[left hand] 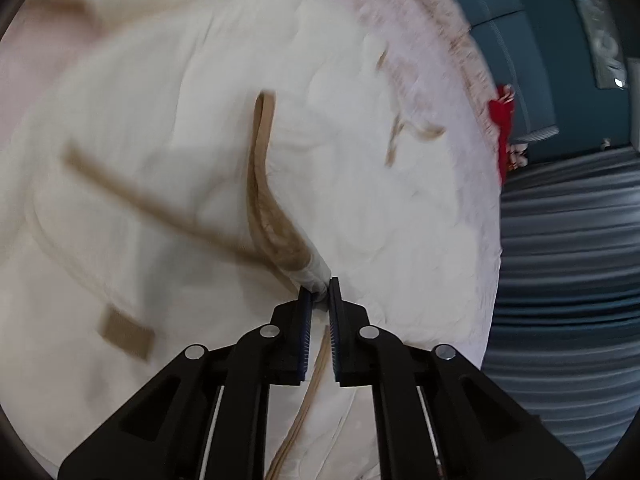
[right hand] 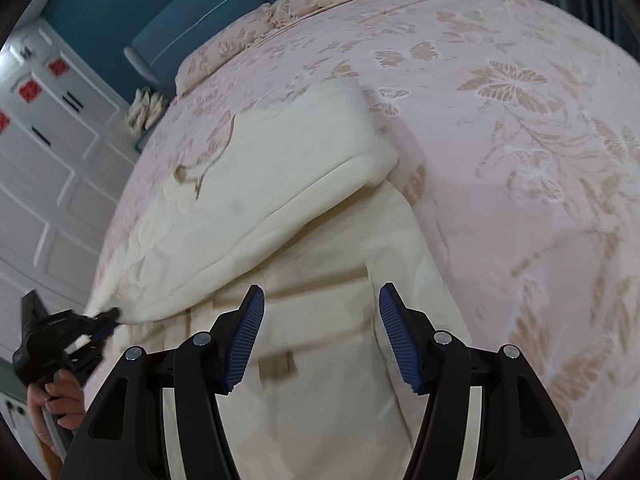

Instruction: Fold large clothes

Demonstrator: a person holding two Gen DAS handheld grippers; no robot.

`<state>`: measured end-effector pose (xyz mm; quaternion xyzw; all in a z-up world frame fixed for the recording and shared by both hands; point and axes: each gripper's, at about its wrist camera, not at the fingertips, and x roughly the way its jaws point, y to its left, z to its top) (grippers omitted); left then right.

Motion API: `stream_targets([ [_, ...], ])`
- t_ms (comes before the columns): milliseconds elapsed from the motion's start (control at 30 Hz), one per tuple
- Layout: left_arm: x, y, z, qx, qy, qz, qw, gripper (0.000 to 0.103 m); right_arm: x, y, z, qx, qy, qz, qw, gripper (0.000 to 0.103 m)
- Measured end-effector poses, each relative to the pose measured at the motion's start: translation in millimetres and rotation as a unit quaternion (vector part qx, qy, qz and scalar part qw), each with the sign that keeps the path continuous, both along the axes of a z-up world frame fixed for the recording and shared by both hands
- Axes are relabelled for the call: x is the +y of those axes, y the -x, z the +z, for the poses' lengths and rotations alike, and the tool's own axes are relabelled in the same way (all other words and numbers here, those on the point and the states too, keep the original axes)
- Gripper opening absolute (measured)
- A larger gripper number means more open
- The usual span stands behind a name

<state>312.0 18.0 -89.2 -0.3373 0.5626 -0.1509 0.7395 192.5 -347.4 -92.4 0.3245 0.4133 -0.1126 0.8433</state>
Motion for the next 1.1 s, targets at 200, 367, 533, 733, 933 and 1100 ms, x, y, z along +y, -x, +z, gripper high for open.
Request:
stream_targets([
  [200,37.6,-45.9,69.4,-0.11,-0.075,0.011,0.991,0.005,-10.6,-46.2,-14.9,-0.017,-0.047,0.006,0.999,0.058],
  [367,49.2,-74.2,70.1,-0.141,-0.154,0.002,0.9781,0.005,-20.3,-78.2,-27.9,-0.018,-0.064,-0.013,0.998,0.056],
  [533,43.4,-84.4,39.7,-0.128,-0.196,-0.021,0.972,0.005,-40.3,-88.9,-24.9,-0.033,-0.068,-0.04,0.996,0.008],
  [733,34.3,-75.8,20.1,-0.123,-0.141,-0.045,0.9813,0.005,-62.6,-61.8,-4.1,-0.072,-0.011,-0.082,0.994,0.003],
  [933,1.9,-70.6,-17.4,-0.103,-0.194,-0.075,0.9727,0.005,-55.7,-79.0,-45.6,0.039,0.043,-0.049,0.997,0.0],
  [1100,5.0,-68.8,-41.4,-0.093,-0.197,-0.069,0.9736,0.005,-46.9,-84.1,-62.4,0.061,0.086,-0.031,0.994,0.0],
])
